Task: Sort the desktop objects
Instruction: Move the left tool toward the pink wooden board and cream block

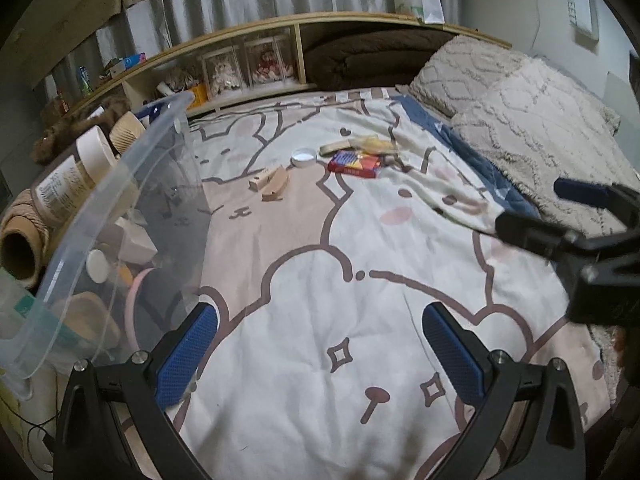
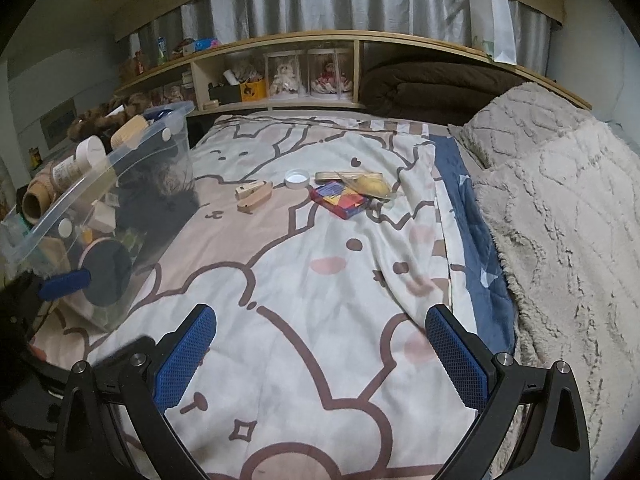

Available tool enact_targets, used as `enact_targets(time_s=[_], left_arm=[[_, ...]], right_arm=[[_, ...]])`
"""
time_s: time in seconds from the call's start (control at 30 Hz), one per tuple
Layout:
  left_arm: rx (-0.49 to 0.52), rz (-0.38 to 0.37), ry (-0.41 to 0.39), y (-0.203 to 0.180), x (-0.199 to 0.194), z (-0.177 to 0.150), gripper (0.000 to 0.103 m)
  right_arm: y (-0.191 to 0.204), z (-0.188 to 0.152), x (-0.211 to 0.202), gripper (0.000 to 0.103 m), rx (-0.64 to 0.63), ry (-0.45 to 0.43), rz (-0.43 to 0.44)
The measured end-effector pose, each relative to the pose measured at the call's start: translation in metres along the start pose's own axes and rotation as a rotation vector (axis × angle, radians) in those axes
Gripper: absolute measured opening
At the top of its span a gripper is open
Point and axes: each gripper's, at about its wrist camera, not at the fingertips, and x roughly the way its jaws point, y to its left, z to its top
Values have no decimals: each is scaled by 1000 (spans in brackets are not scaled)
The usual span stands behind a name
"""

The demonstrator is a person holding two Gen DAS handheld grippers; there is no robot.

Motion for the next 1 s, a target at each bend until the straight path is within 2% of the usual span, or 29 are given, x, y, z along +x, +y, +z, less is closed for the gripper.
enact_targets(time_s=[0.1, 0.3, 0.53, 0.7, 0.87, 1.0], left_arm=[[9, -7, 21, -3, 9, -1, 103], [-12, -26, 45, -6, 25, -1, 103], [-74, -54, 112, 1, 47, -1, 103], [-162, -91, 158, 17, 62, 2, 103], [-244, -122, 166, 32, 77, 13, 103], [-262, -135, 145, 36, 96, 25, 103]], right_arm=[[-2, 4, 7, 103, 14, 19, 23], [3, 15, 30, 103, -28, 72, 8], [0, 29, 56, 103, -22, 98, 46], [-7, 35, 79, 103, -25, 100, 45], [-18, 40, 104, 103, 7, 102, 62], [-31, 43, 124, 103, 40, 104, 53]])
